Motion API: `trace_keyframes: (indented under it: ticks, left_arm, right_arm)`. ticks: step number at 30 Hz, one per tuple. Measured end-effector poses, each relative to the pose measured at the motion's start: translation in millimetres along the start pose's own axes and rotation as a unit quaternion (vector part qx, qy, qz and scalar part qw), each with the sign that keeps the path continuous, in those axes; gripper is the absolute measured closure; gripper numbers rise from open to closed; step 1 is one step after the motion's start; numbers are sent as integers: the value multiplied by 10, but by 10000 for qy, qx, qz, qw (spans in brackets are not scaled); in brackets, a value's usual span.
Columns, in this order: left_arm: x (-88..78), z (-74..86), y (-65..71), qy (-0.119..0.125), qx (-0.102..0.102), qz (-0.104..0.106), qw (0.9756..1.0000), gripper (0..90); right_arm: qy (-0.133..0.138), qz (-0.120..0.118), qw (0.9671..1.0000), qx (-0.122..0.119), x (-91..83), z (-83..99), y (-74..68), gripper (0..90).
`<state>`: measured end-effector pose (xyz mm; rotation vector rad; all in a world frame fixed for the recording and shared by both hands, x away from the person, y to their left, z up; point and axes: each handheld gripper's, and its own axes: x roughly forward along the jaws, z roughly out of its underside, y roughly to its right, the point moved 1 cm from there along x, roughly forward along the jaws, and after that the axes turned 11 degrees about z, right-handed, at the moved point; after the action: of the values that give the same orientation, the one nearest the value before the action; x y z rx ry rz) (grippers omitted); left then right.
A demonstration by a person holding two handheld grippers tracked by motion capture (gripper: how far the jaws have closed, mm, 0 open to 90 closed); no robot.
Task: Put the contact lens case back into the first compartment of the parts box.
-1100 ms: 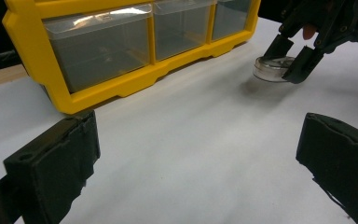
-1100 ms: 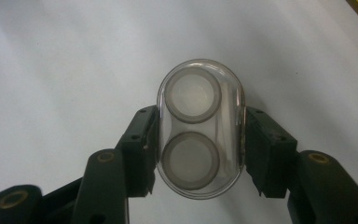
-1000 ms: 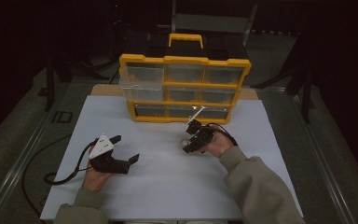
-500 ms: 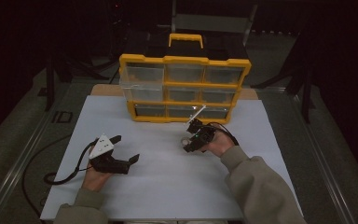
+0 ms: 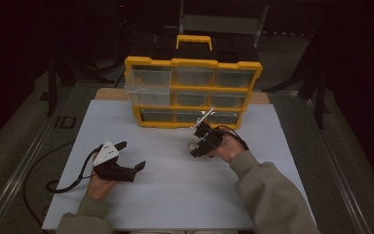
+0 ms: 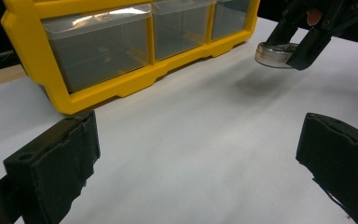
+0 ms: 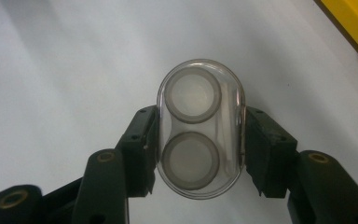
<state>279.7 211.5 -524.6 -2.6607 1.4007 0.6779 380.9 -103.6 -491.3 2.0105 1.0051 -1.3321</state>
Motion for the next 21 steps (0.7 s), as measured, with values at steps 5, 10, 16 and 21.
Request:
trace_keyframes:
  ticks: [5, 10, 16, 21]
  left_arm:
    - [1, 1, 0, -4, 3, 0, 10000, 4]
    - [3, 1, 1, -9, 1, -4, 10000, 3]
    - [6, 1, 3, -20, 9, 6, 10000, 3]
    - [6, 1, 4, -18, 7, 7, 10000, 3]
  right_arm:
    - [4, -14, 10000, 22, -25, -12, 5, 491]
    - [24, -26, 10000, 48, -44, -15, 18, 491]
    - [0, -30, 10000, 67, -60, -20, 22, 490]
    - [11, -50, 10000, 70, -71, -33, 22, 491]
